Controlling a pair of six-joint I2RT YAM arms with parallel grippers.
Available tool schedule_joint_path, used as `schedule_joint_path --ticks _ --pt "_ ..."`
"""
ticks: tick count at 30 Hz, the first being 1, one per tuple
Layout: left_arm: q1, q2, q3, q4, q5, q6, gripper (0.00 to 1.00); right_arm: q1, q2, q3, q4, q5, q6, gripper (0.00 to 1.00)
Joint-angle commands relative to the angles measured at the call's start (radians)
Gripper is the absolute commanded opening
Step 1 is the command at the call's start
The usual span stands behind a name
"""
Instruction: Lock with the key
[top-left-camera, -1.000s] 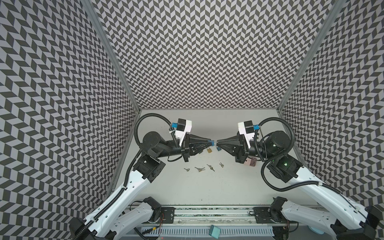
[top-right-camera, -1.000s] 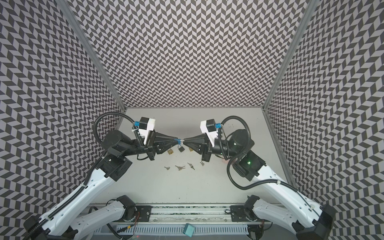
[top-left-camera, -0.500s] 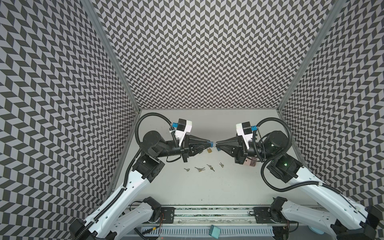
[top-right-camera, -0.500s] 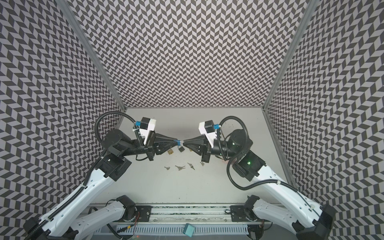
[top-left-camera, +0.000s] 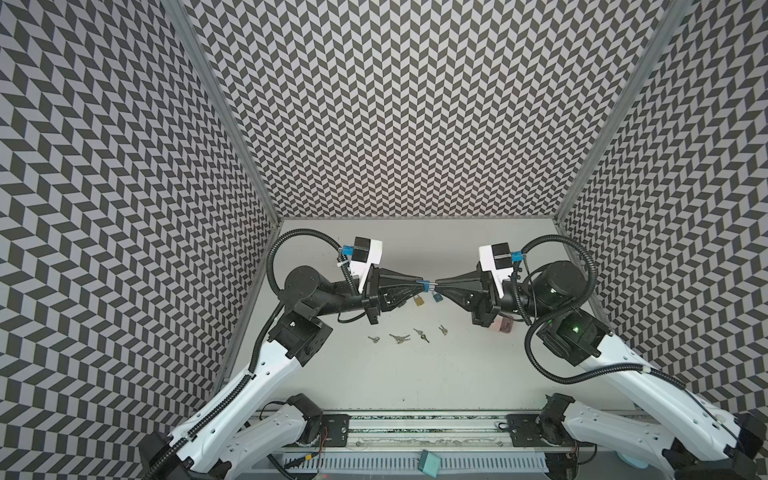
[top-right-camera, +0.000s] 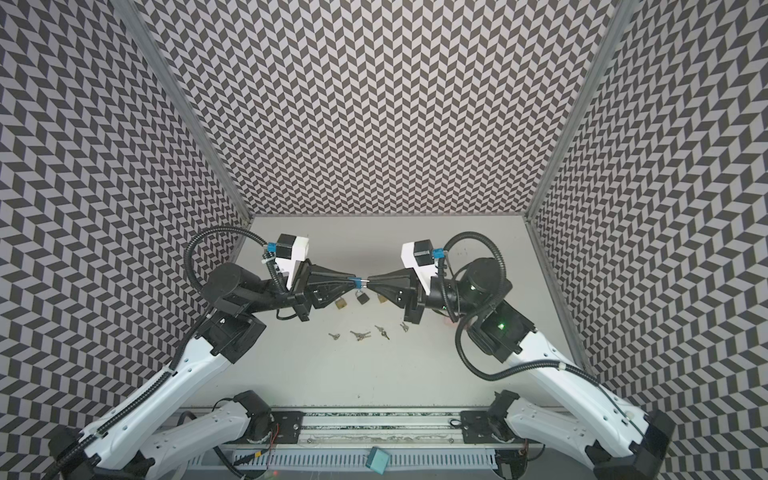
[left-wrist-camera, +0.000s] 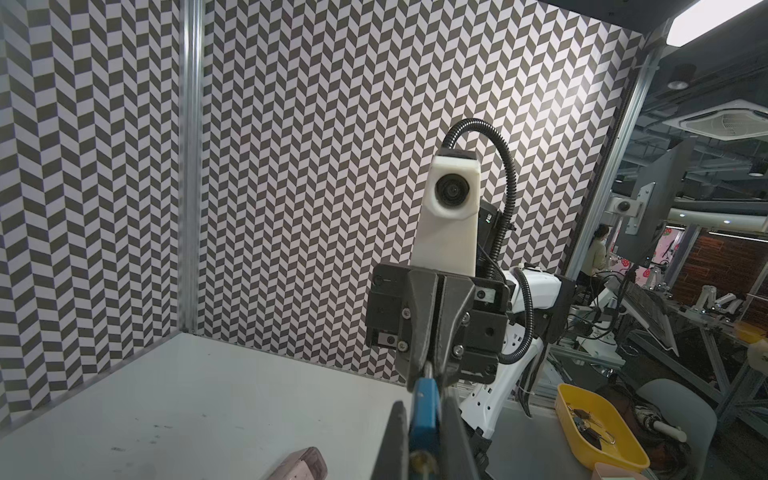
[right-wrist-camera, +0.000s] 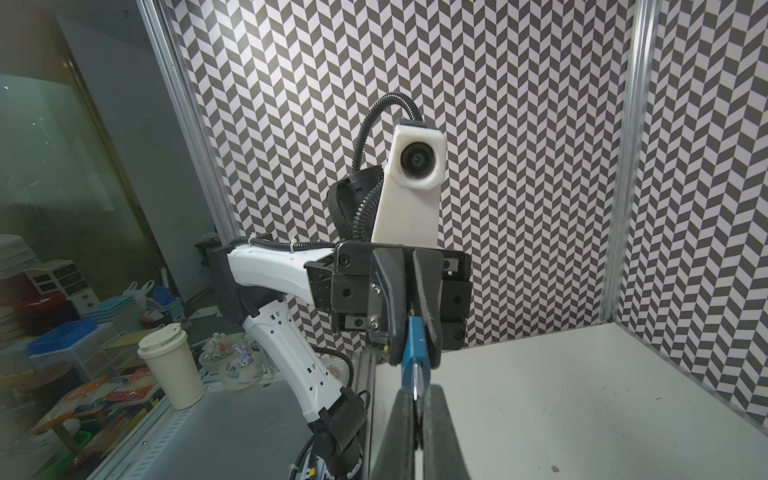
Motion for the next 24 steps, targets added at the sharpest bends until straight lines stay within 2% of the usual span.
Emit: schedule_joint_path --ticks 1,2,6,9,17,20,24 --pt "0.006 0.003 -0.017 -0.046 0.019 0.002 0.00 0.035 -0.007 -0.006 0.022 0.002 0.011 0.00" --pt "0.023 -0.001 -0.015 -0.043 0.031 -0.005 0.00 0.027 -0.015 -0.011 0.017 0.004 0.013 0.04" --pt "0.070 -0.023 -0.015 -0.029 0.072 -0.023 0.00 -0.015 -0.046 -0.041 0.024 -0.015 0.053 0.36" --pt "0.074 -0.032 -0.018 -0.005 0.089 -0.044 0.00 -0.021 -0.050 -0.055 0.032 -0.029 0.075 0.47" --pt "0.058 -0.039 -0.041 0.063 0.111 -0.104 0.00 -0.019 -0.027 -0.044 0.037 -0.088 0.055 0.62" --pt "0.048 -0.039 -0.039 0.066 0.111 -0.104 0.00 -0.015 -0.008 -0.023 0.021 -0.081 0.031 0.62" --pt "0.036 -0.036 -0.040 0.079 0.107 -0.109 0.00 -0.005 0.016 0.009 -0.049 -0.018 -0.035 0.59"
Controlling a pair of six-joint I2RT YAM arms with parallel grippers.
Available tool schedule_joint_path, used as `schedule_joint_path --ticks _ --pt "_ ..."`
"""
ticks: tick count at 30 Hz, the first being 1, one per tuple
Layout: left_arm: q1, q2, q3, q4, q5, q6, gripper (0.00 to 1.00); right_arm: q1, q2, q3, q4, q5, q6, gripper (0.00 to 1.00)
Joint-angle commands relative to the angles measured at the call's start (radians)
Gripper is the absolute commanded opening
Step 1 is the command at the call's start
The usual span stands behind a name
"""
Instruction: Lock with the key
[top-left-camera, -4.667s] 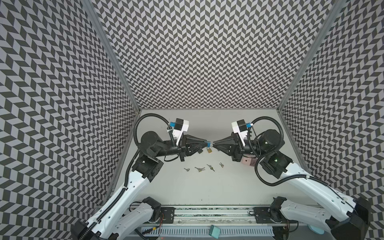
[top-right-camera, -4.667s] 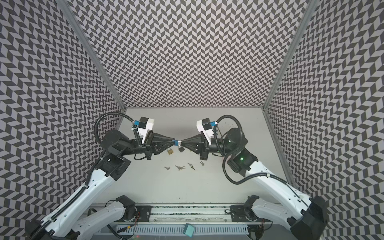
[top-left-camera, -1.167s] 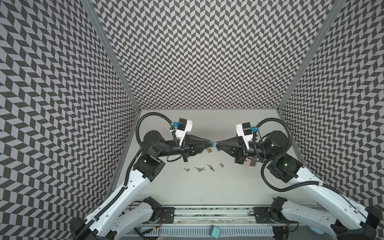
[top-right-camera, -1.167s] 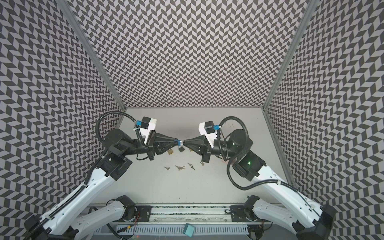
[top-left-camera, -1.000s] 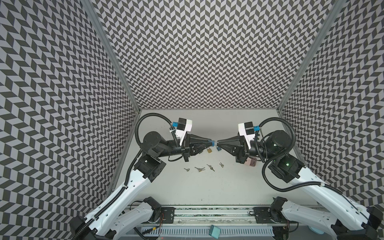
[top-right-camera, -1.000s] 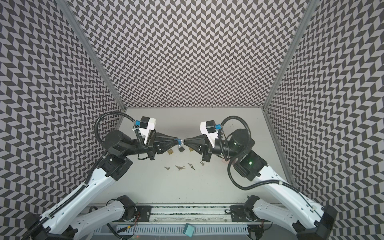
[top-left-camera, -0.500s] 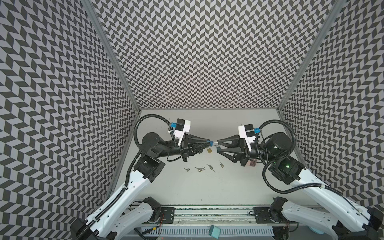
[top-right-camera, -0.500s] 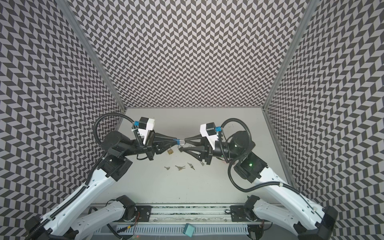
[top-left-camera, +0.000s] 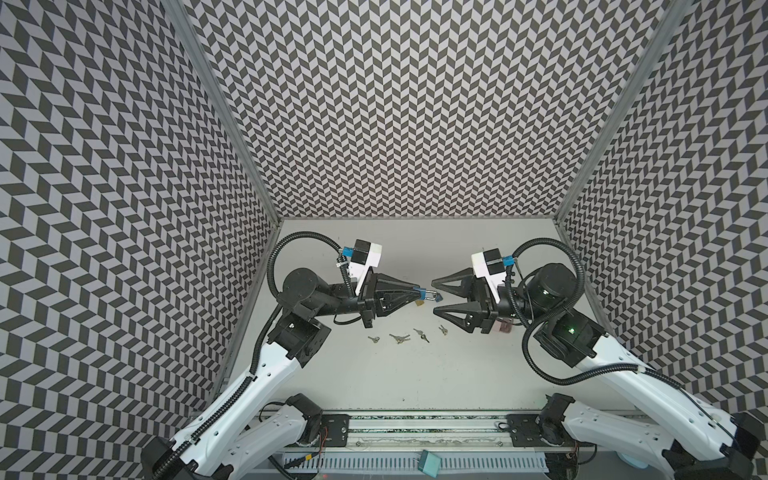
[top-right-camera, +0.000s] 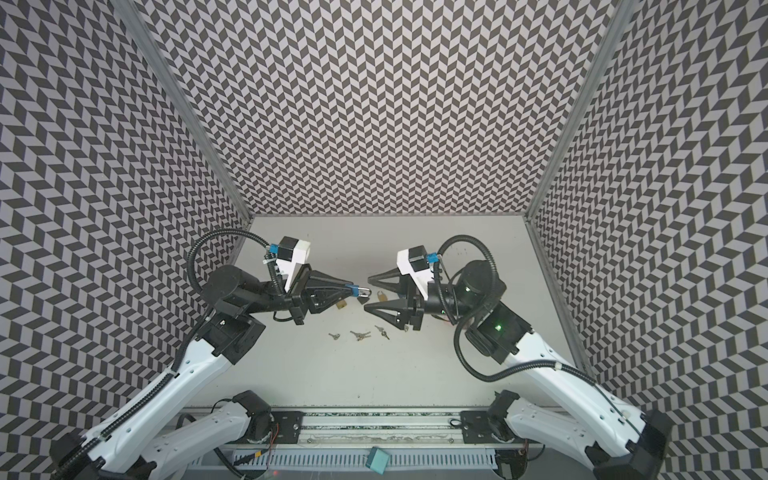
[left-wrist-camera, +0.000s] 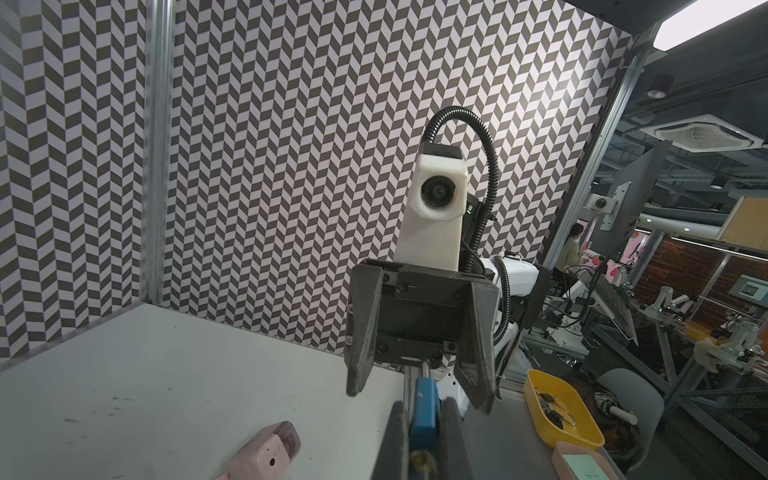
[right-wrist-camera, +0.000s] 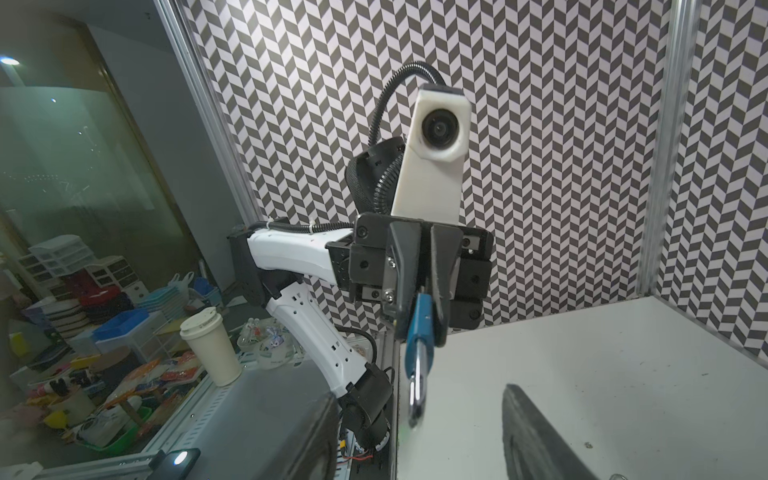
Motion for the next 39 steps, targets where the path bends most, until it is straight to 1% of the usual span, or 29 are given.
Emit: schedule_joint_path --ticks 1,5,8,10,12,15,16,17,18,20,21,22,23,24,26,28,29,32,35,39 --pt "-0.014 -0.016 -0.004 0.054 0.013 -0.015 0.00 0.008 0.011 0.039 -0.022 0.060 -0.058 0.59" --pt "-0.022 -0.011 -0.004 0.054 0.018 -0.015 0.00 0.008 -0.008 0.026 -0.018 0.165 -0.061 0.51" --pt "-0.024 -0.011 -0.003 0.053 0.017 -0.016 0.00 0.008 -0.028 0.012 -0.007 0.241 -0.064 0.44" --pt "-0.026 -0.013 -0.004 0.052 0.017 -0.016 0.00 0.008 -0.039 0.004 0.001 0.271 -0.062 0.41" --pt "-0.025 -0.011 -0.005 0.053 0.016 -0.016 0.00 0.008 -0.039 0.004 0.002 0.251 -0.064 0.40" --pt "-0.025 -0.014 -0.003 0.047 0.006 -0.011 0.00 0.008 -0.042 -0.003 -0.001 0.166 -0.097 0.42" --pt "-0.024 -0.017 -0.001 0.038 0.001 -0.004 0.00 0.008 -0.047 -0.002 -0.019 0.170 -0.114 0.43" --pt "-0.024 -0.019 0.006 0.026 -0.005 0.005 0.00 0.008 -0.054 -0.002 -0.057 0.212 -0.141 0.43" --pt "-0.024 -0.023 0.010 0.015 -0.009 0.013 0.00 0.008 -0.063 -0.001 -0.093 0.277 -0.158 0.42" --pt "-0.024 -0.027 0.017 -0.003 -0.017 0.025 0.00 0.007 -0.087 -0.006 -0.122 0.406 -0.160 0.39" --pt "-0.024 -0.028 0.019 -0.010 -0.018 0.030 0.00 0.005 -0.100 -0.010 -0.121 0.450 -0.153 0.38" --pt "-0.024 -0.026 0.019 -0.010 -0.017 0.030 0.00 0.005 -0.112 -0.011 -0.108 0.466 -0.146 0.37" --pt "-0.024 -0.024 0.020 -0.011 -0.015 0.029 0.00 0.003 -0.123 -0.011 -0.088 0.453 -0.139 0.36" --pt "-0.023 -0.020 0.019 -0.008 -0.011 0.029 0.00 0.004 -0.131 -0.015 -0.060 0.409 -0.137 0.36" --pt "-0.024 -0.012 0.017 0.003 -0.004 0.024 0.00 0.004 -0.144 -0.028 0.004 0.273 -0.136 0.36" --pt "-0.023 -0.009 0.016 0.007 -0.002 0.020 0.00 0.005 -0.145 -0.038 0.045 0.147 -0.147 0.40" --pt "-0.024 -0.008 0.016 0.010 -0.001 0.020 0.00 0.005 -0.141 -0.038 0.050 0.106 -0.157 0.43" --pt "-0.023 -0.011 0.012 0.011 0.002 0.020 0.00 0.005 -0.125 -0.039 0.062 0.036 -0.178 0.49" --pt "-0.024 -0.011 0.007 0.011 0.004 0.018 0.00 0.005 -0.104 -0.033 0.087 -0.026 -0.168 0.53" --pt "-0.026 -0.007 0.002 0.022 0.012 0.014 0.00 0.009 -0.058 -0.007 0.066 -0.062 -0.170 0.54"
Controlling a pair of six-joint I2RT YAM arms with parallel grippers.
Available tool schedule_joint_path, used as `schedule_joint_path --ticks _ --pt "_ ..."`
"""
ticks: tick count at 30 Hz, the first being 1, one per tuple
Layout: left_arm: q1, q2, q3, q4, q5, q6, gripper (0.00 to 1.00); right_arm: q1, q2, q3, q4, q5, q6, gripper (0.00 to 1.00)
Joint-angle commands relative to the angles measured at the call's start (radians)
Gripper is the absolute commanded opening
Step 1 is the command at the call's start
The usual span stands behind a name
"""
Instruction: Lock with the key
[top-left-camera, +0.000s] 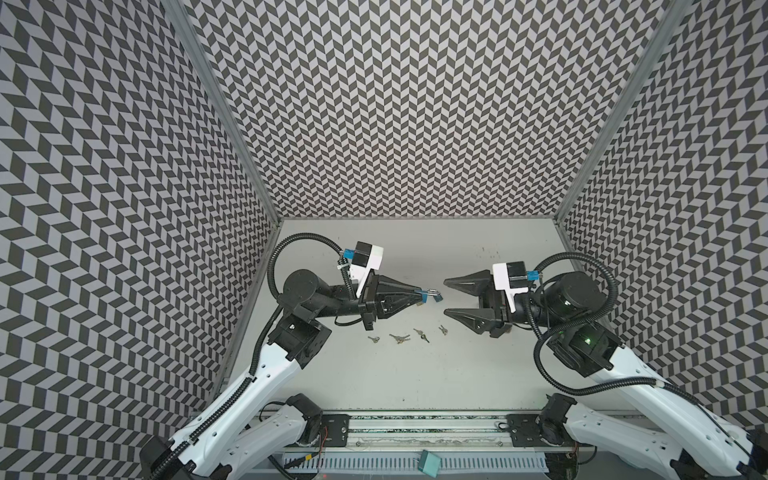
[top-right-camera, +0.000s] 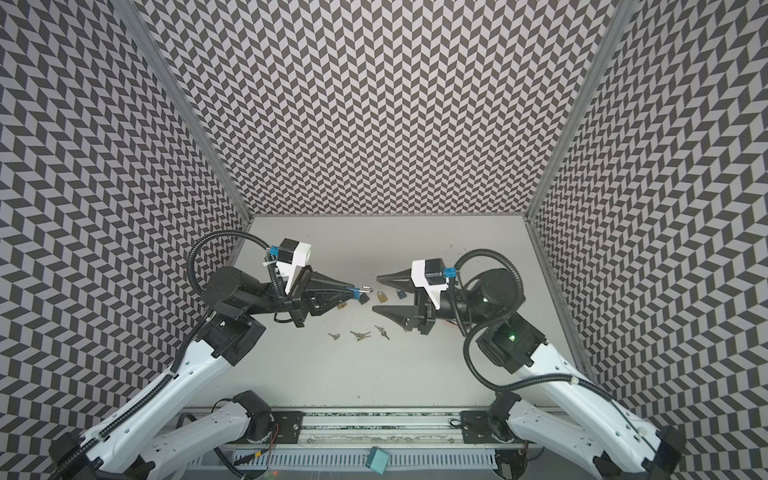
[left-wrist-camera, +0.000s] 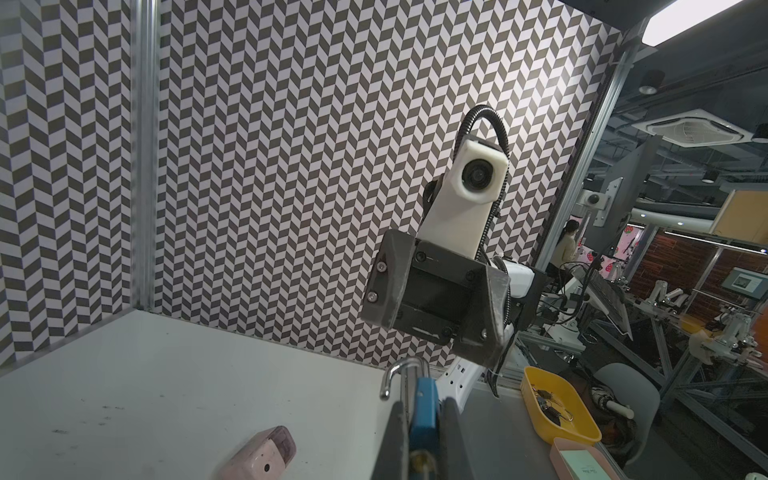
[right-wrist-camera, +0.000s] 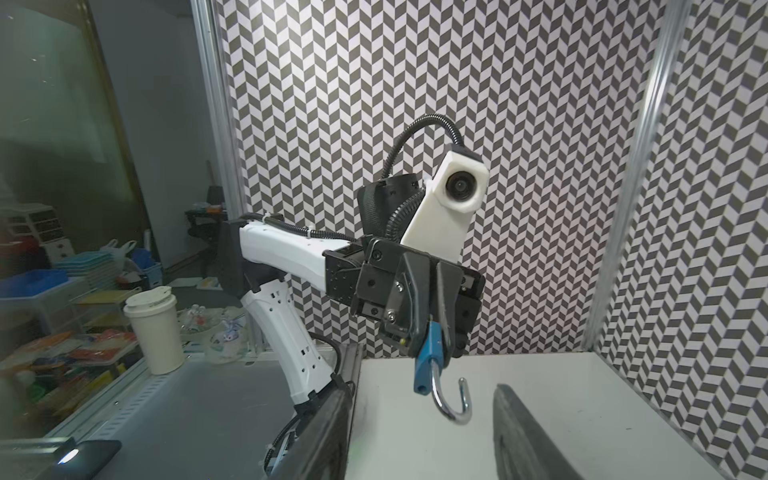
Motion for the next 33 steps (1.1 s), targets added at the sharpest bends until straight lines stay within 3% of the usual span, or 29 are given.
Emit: schedule_joint_path --ticks 1,10,14,16,18,20,23,27,33 --pt "-0.008 -0.002 0.001 0.024 0.018 -0.001 0.00 0.009 0.036 0.027 0.023 -0.078 -0.022 0.52" --pt "-0.008 -0.006 -0.003 0.021 0.019 0.005 0.00 0.030 0.030 0.001 0.025 -0.048 -0.032 0.31" --pt "-0.009 -0.003 -0.003 0.019 0.019 0.007 0.00 0.030 0.015 -0.004 0.028 -0.039 -0.026 0.28" --pt "-0.008 -0.003 -0.003 0.019 0.018 0.007 0.00 0.030 0.007 -0.006 0.019 -0.008 -0.030 0.30" --pt "-0.009 -0.002 -0.003 0.020 0.018 0.006 0.00 0.031 0.004 -0.006 0.020 0.039 -0.032 0.43" --pt "-0.009 -0.002 -0.003 0.020 0.018 0.006 0.00 0.031 0.002 -0.004 0.030 0.053 -0.030 0.50" --pt "-0.009 -0.005 -0.006 0.019 0.017 0.003 0.00 0.031 0.003 -0.006 0.060 0.029 -0.019 0.50" --pt "-0.009 -0.005 -0.008 0.020 0.015 0.003 0.00 0.037 0.014 -0.001 0.068 -0.050 -0.007 0.30" --pt "-0.009 -0.007 -0.006 0.020 0.013 0.004 0.00 0.039 0.019 0.004 0.018 -0.016 -0.018 0.04"
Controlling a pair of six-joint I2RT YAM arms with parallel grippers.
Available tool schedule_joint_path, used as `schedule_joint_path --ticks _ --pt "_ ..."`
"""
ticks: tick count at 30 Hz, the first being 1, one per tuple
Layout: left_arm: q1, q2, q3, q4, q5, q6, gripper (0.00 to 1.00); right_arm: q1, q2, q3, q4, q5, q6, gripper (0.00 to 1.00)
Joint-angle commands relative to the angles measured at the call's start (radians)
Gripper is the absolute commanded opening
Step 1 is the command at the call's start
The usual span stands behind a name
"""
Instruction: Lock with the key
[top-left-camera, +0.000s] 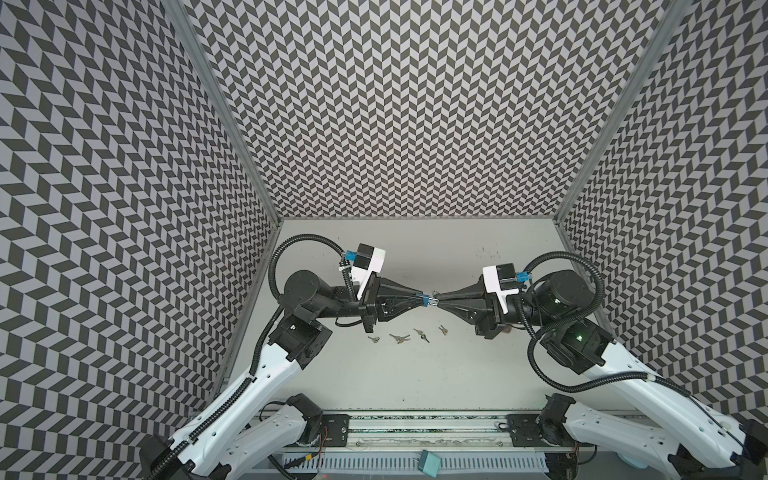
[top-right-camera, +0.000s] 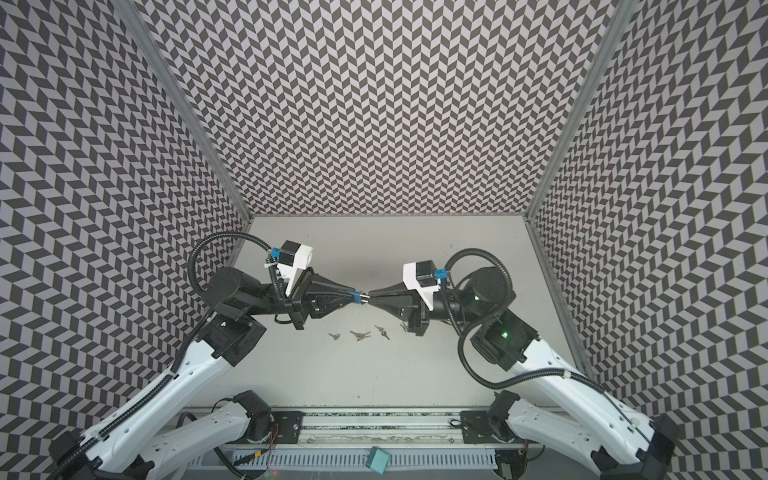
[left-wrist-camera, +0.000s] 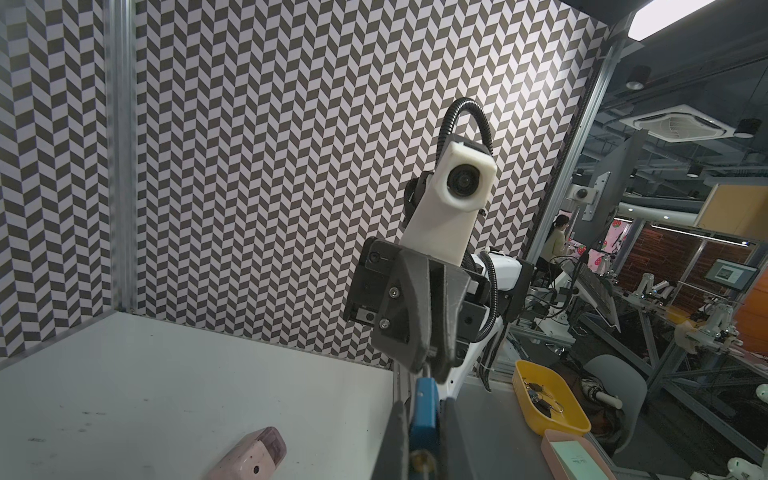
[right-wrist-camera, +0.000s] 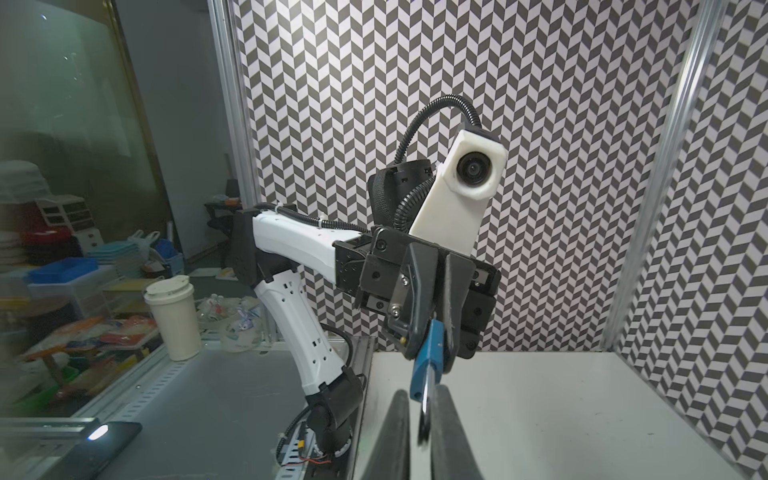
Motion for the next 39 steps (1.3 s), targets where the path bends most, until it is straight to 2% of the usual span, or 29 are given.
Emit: schedule_joint_path --ticks 1,6,9,10,13,14,18,23,30,39 --pt "0.000 -0.006 -0.005 0.017 -0.006 0.005 0.00 0.008 -0.001 0.007 0.001 0.004 -0.008 0.02" --pt "0.000 -0.007 -0.006 0.016 -0.005 0.006 0.00 0.008 0.007 0.017 -0.025 0.022 0.001 0.02" --pt "0.000 -0.008 -0.006 0.017 -0.002 0.006 0.00 0.008 0.012 0.014 -0.033 0.040 0.009 0.25" --pt "0.000 -0.007 -0.006 0.015 -0.003 0.006 0.00 0.008 0.014 0.013 -0.035 0.042 0.011 0.29" --pt "0.000 -0.009 -0.006 0.015 -0.002 0.006 0.00 0.008 0.016 0.011 -0.025 0.041 0.020 0.30" --pt "0.000 -0.010 -0.006 0.015 -0.003 0.006 0.00 0.008 0.016 0.013 -0.024 0.038 0.021 0.29" --pt "0.000 -0.013 -0.007 0.014 -0.004 0.007 0.00 0.008 0.013 0.017 -0.014 0.024 0.030 0.13" --pt "0.001 -0.013 -0.006 0.007 -0.010 0.017 0.00 0.008 0.006 0.014 0.017 0.004 0.078 0.00" --pt "0.000 -0.022 0.011 -0.043 -0.033 0.070 0.00 0.006 0.035 0.067 -0.023 -0.049 0.237 0.00" --pt "-0.011 0.003 0.016 -0.034 -0.009 0.069 0.00 0.005 0.054 0.091 -0.040 -0.037 0.237 0.00"
